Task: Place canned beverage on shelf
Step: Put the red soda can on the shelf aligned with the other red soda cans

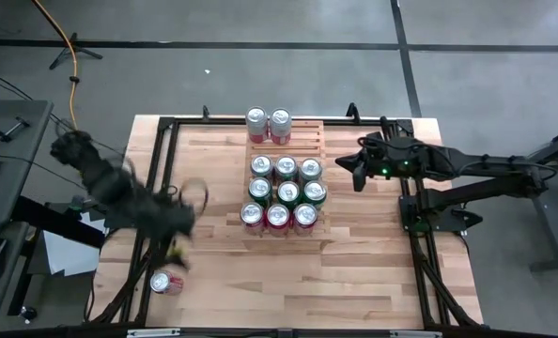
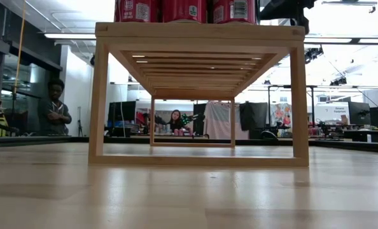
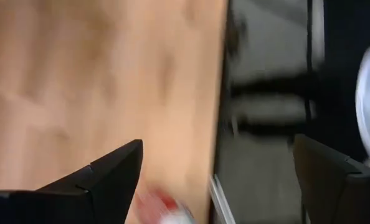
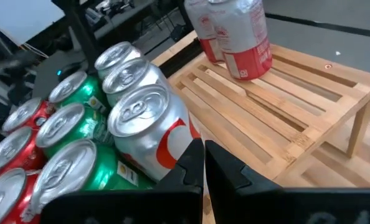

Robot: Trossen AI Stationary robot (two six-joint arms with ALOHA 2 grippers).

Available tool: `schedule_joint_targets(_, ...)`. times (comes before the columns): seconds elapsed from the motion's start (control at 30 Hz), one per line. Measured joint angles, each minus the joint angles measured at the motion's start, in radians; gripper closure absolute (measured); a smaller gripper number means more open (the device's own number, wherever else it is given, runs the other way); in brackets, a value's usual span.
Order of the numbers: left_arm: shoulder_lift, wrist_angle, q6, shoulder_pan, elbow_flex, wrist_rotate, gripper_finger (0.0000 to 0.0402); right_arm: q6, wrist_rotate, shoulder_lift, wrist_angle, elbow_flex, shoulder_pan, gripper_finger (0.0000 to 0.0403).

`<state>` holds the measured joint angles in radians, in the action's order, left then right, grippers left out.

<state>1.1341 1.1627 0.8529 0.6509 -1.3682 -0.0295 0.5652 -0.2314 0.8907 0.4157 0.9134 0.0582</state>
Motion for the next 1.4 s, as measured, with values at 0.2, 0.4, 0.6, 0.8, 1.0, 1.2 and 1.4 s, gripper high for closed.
schedule_joint_targets(0.2, 0.154, 0.014, 0.231, 0.327, -0.001, 0.03, 0.0083, 0.007, -0.022, 0.007, 0.004, 0.0, 0.0, 0.0403)
schedule_joint_targets(0.4, 0.276, 0.024, 0.457, 0.458, -0.015, 0.029, 0.0083, -0.034, -0.035, 0.007, 0.008, 0.0, 0.0, 0.0403)
schedule_joint_targets(0.6, 0.365, 0.066, 0.506, 0.485, -0.088, 0.07, 0.0083, -0.06, -0.033, 0.007, 0.059, 0.0, 0.0, 0.0403)
schedule_joint_targets(0.8, 0.476, 0.251, 0.41, 0.485, -0.169, 0.077, 0.0083, -0.076, -0.031, 0.007, 0.135, 0.0, 0.0, 0.0403)
schedule_joint_targets(1.0, 0.529, 0.412, 0.374, 0.485, -0.163, -0.035, 0.0083, -0.073, -0.031, 0.007, 0.18, 0.0, 0.0, 0.0403)
schedule_joint_targets(1.2, 0.522, 0.398, 0.413, 0.502, -0.15, -0.067, 0.0083, -0.074, -0.031, 0.007, 0.19, 0.0, 0.0, 0.0403)
schedule_joint_targets(1.4, 0.522, 0.389, 0.434, 0.555, -0.15, -0.112, 0.0083, -0.076, -0.031, 0.007, 0.19, 0.0, 0.0, 0.0403)
